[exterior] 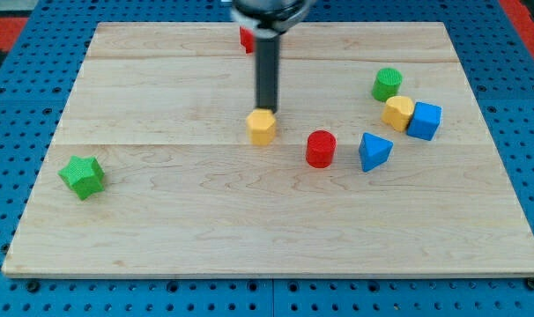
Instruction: Move yellow hexagon on diagonal right to green star
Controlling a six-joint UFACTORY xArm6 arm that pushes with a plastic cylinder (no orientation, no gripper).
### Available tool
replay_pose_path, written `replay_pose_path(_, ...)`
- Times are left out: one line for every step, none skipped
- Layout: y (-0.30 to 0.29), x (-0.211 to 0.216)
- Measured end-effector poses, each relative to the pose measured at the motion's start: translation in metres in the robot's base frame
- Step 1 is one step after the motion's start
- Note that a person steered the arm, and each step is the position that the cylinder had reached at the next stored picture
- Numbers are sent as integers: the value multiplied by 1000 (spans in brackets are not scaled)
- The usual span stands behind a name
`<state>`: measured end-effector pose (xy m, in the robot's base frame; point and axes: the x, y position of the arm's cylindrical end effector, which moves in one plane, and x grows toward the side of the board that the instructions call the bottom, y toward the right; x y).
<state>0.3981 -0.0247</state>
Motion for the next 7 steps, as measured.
replay_pose_path(22, 3)
replay_pose_path(64, 0)
replay_pose_path(30, 44)
replay_pose_path(-65, 48)
replay_pose_path(-127, 48)
replay_pose_path(-91, 42)
replay_pose_path(-45, 61)
